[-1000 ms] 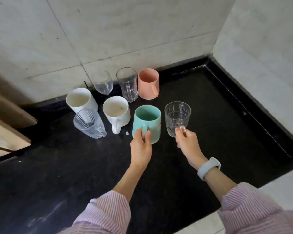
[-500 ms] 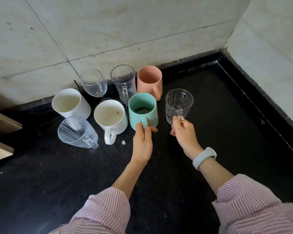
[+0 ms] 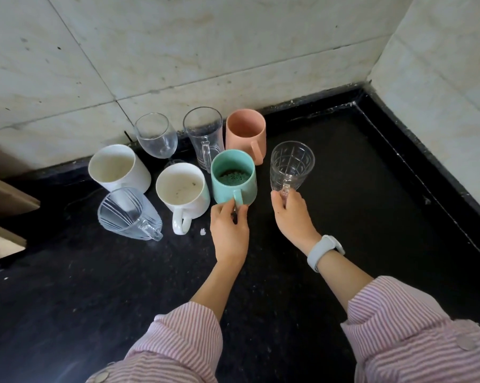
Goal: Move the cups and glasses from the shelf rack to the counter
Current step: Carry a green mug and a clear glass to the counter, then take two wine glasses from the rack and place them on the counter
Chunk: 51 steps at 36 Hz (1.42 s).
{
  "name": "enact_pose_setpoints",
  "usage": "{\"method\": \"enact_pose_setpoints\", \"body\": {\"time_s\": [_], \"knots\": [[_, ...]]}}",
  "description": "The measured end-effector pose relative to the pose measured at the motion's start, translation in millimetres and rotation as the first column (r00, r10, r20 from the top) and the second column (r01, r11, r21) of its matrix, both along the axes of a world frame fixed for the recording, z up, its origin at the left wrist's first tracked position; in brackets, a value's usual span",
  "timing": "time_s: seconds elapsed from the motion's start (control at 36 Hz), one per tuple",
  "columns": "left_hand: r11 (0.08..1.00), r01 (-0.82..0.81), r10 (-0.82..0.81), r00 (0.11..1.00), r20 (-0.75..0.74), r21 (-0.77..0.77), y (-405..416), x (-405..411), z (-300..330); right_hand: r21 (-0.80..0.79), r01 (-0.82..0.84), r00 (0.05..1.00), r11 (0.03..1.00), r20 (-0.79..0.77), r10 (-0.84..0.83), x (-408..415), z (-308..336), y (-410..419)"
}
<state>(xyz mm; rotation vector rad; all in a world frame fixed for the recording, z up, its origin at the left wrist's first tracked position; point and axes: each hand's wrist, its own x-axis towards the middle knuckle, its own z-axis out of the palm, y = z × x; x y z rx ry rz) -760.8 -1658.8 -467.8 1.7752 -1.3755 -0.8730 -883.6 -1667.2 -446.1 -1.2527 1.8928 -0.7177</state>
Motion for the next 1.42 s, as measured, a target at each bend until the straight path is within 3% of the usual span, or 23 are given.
{"method": "enact_pose_setpoints", "body": {"time_s": [0.11, 0.22, 0.36, 0.44, 0.53, 0.69, 0.83, 1.0, 1.11, 1.28, 1.42], "knots": [[0.998, 0.061, -0.063, 0.996, 0.061, 0.033, 9, 10, 8, -0.035, 0.019, 0.994, 0.999, -0.111, -0.023, 2, 5, 21], [0.986, 0.164, -0.168, 0.954, 0.249, 0.039, 29, 30, 18, -0.073, 0.004, 0.966, 0.997, -0.257, -0.023, 14, 13, 53], [0.954, 0.29, -0.283, 0.783, 0.554, 0.077, 59, 74, 38, -0.049, -0.295, 0.805, 0.954, -0.55, 0.221, 35, 28, 78], [0.961, 0.267, -0.247, 0.725, 0.643, 0.067, 77, 110, 58, 0.004, -0.511, 0.691, 0.86, -0.594, 0.413, 56, 46, 83], [0.983, 0.183, -0.137, 0.71, 0.691, 0.007, 102, 153, 83, -0.084, -0.66, 0.635, 0.747, -0.594, 0.494, 92, 72, 89], [0.989, -0.119, 0.142, 0.683, 0.717, -0.083, 195, 257, 136, -0.278, -0.823, 0.554, 0.496, -0.586, 0.591, 201, 117, 137], [0.921, -0.366, 0.345, 0.601, 0.721, -0.135, 328, 335, 175, -0.277, -0.93, 0.363, 0.241, -0.596, 0.716, 302, 144, 225], [0.753, -0.633, 0.548, 0.456, 0.702, -0.177, 535, 392, 199, -0.367, -0.929, 0.17, -0.054, -0.551, 0.817, 399, 171, 383], [0.586, -0.789, 0.629, 0.297, 0.718, -0.187, 692, 406, 213, -0.418, -0.87, 0.008, -0.26, -0.539, 0.842, 459, 187, 514], [0.255, -0.926, 0.694, -0.025, 0.719, -0.278, 905, 390, 242, -0.446, -0.709, -0.253, -0.547, -0.564, 0.787, 515, 211, 712], [-0.034, -0.951, 0.684, -0.247, 0.686, -0.308, 1033, 362, 255, -0.448, -0.543, -0.435, -0.711, -0.574, 0.694, 534, 224, 845]]}}
